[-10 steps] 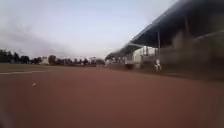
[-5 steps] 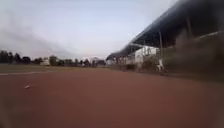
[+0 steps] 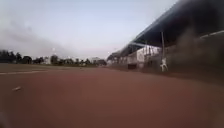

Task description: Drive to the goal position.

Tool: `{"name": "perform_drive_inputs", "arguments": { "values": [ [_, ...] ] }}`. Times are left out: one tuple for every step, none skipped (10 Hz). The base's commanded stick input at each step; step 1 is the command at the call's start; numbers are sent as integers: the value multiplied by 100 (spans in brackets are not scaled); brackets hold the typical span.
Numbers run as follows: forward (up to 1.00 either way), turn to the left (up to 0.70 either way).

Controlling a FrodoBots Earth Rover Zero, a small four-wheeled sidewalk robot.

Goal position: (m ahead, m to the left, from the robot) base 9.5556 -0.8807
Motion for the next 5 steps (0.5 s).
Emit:
{"name": "perform_drive_inputs", "arguments": {
  "values": [
    [70, 0],
    [70, 0],
    [70, 0],
    [70, 0],
    [70, 0]
  ]
}}
